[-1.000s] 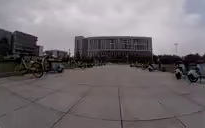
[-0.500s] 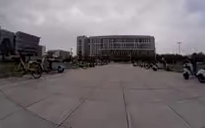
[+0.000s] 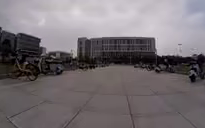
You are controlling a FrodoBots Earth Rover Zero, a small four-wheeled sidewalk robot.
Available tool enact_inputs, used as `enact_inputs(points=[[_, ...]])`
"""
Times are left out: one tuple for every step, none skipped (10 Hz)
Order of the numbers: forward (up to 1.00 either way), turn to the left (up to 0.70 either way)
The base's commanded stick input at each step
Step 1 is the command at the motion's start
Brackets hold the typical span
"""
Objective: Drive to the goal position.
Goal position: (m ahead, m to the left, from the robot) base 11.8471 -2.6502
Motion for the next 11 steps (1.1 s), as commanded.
enact_inputs(points=[[0.7, 0.0], [0.7, 0.0], [0.7, 0.0], [0.7, 0.0], [0.7, 0.0], [0.7, -0.06], [0.7, -0.14], [0.7, -0.14], [0.7, -0.14], [0.7, -0.14], [0.7, -0.14]])
